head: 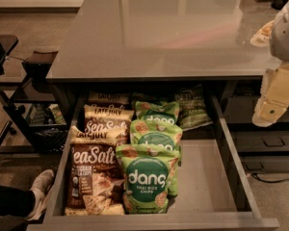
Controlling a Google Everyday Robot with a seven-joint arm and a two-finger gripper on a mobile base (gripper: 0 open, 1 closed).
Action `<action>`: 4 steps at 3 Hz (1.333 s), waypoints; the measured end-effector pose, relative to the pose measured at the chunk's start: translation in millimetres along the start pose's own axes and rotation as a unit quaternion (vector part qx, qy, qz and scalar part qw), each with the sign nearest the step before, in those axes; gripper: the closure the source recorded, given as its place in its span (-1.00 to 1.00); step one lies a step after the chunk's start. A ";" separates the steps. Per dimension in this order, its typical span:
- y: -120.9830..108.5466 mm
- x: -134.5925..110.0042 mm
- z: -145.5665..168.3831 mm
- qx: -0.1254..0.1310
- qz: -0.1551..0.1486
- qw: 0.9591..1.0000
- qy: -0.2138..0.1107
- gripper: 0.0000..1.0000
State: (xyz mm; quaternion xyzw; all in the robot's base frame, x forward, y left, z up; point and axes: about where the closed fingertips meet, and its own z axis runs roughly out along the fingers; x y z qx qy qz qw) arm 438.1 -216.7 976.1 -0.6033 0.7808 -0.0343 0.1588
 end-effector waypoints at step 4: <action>32.2 25.9 100.8 -0.009 0.011 0.999 -0.040 -1.00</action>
Offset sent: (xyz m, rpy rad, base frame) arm 0.0019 0.0026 -0.0322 0.0090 0.0048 0.0021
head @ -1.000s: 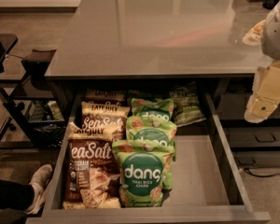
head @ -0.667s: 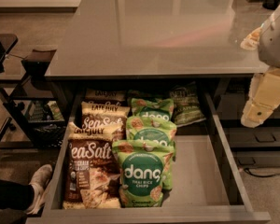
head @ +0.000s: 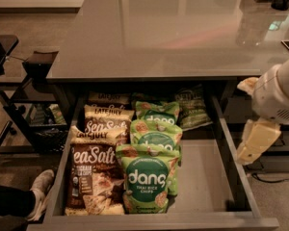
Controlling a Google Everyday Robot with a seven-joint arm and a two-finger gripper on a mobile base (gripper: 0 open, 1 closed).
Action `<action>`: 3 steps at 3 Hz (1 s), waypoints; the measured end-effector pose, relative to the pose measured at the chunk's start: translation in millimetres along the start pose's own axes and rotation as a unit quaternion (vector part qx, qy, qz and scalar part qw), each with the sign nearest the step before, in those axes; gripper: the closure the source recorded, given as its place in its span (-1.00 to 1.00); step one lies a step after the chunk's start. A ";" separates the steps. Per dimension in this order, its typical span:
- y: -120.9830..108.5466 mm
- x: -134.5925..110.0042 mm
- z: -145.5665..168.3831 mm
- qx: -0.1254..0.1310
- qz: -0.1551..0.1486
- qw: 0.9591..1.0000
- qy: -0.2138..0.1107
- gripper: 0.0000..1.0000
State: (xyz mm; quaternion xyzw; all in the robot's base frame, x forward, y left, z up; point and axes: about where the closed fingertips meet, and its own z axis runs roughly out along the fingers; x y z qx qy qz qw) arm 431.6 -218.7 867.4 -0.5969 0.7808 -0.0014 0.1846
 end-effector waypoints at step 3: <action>-3.5 9.5 43.3 0.028 -0.033 0.998 -0.037 -1.00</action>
Offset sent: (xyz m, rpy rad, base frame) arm 0.0059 0.0000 -0.0417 0.0423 -0.0420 0.0434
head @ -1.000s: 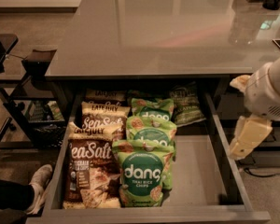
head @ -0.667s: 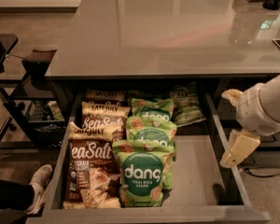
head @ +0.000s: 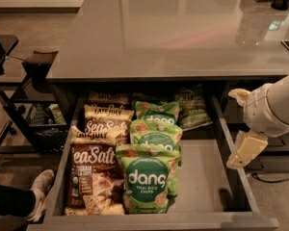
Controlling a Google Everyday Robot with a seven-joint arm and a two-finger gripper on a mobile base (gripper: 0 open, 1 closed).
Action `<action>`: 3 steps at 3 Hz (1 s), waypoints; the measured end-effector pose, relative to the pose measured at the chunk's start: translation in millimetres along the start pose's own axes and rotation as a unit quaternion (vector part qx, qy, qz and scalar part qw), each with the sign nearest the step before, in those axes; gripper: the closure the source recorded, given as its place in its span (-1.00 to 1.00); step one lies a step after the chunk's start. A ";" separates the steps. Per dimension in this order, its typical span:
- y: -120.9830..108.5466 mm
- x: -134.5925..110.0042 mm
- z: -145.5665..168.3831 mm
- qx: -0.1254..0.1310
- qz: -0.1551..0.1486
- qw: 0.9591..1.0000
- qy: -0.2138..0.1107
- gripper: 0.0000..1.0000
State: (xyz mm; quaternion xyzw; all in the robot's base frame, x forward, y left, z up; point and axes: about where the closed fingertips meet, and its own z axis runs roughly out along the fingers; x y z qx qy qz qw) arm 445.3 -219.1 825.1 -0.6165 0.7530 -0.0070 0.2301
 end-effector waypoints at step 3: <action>-31.1 -11.2 69.4 0.078 -0.028 0.996 -0.030 -1.00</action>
Offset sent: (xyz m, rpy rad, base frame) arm 0.0661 0.0167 -0.0487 -0.0204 -0.2708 -0.0305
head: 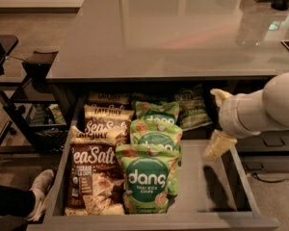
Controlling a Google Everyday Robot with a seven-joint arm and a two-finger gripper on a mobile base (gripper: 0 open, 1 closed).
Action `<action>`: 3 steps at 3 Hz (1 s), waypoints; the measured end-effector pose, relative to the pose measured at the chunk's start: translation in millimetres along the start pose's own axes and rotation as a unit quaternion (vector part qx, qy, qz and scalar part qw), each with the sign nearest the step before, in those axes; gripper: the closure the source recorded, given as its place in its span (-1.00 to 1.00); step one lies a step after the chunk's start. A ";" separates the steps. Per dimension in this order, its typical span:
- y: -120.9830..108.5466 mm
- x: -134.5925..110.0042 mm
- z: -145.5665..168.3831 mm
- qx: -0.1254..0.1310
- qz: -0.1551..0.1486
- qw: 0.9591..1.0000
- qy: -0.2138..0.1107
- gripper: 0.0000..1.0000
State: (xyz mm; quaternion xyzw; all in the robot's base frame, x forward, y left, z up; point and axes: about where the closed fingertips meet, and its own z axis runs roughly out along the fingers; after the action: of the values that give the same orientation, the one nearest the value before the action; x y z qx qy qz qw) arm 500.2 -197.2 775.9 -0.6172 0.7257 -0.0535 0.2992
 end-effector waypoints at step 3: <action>-52.3 -5.3 65.6 0.052 -0.026 0.998 -0.033 -1.00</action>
Offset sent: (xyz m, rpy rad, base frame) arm 0.1151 0.0037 -0.0502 0.0088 -0.1493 0.0397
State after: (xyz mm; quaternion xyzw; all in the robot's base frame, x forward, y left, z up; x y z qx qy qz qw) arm 578.5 -185.3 747.8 -0.6205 0.6957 -0.0786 0.3532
